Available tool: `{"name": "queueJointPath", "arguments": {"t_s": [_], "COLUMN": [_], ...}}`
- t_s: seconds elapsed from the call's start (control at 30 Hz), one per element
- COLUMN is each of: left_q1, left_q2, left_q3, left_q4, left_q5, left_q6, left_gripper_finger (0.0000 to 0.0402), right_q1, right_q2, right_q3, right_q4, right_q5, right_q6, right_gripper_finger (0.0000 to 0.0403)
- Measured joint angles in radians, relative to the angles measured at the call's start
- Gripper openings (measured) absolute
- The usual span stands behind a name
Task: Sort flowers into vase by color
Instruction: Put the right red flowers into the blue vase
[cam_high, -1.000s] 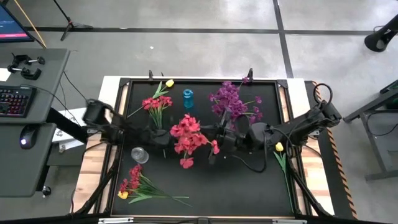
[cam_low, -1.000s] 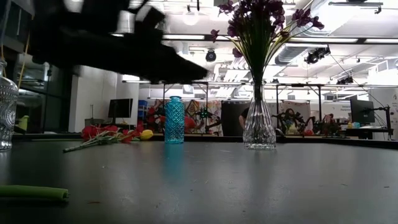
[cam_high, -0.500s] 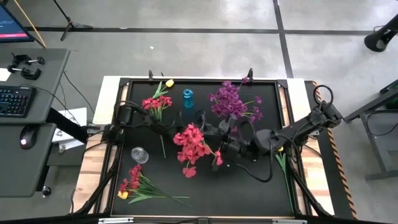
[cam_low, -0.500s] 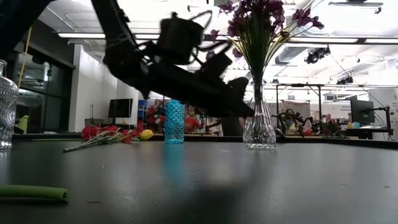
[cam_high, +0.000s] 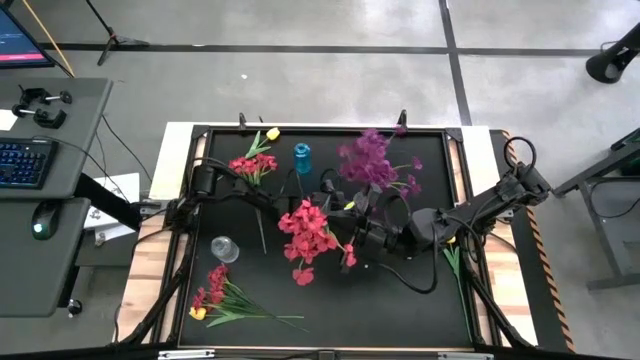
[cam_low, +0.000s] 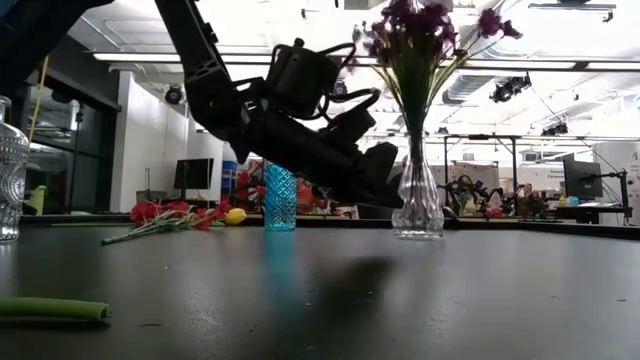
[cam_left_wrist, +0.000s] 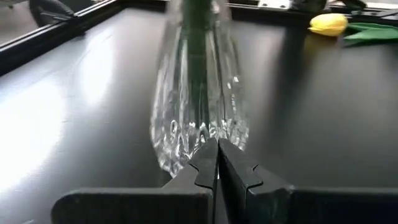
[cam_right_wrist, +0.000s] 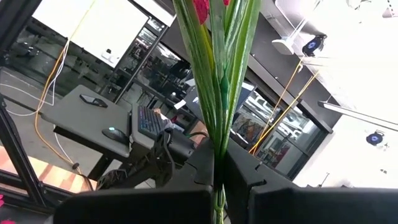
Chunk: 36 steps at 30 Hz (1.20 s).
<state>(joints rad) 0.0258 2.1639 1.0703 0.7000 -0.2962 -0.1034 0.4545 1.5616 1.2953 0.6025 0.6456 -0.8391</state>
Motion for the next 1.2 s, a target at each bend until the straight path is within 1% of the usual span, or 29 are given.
{"name": "queueJointPath", "arguments": {"t_s": [0.43,0.97,1.1,1.2], "left_q1": [0.034,0.067,0.07,0.071], "left_q2": [0.0,0.0,0.0,0.039], "left_q3": [0.06,0.066,0.068,0.114], "left_q4": [-0.025,-0.037,-0.009,-0.002], "left_q5": [0.057,0.089,0.104,0.115], "left_q6": [0.009,-0.005,0.001,0.0], "left_gripper_finger": [0.0,0.0,0.0,0.0], "right_q1": [0.0,-0.001,-0.003,-0.003], "right_q2": [0.0,0.0,0.0,0.0], "right_q3": [0.0,0.0,0.0,0.0], "right_q4": [0.0,0.001,0.005,0.008], "right_q5": [-0.001,-0.002,-0.002,-0.002], "right_q6": [0.0,-0.015,-0.015,-0.018], "right_gripper_finger": [0.0,0.0,0.0,0.0]}}
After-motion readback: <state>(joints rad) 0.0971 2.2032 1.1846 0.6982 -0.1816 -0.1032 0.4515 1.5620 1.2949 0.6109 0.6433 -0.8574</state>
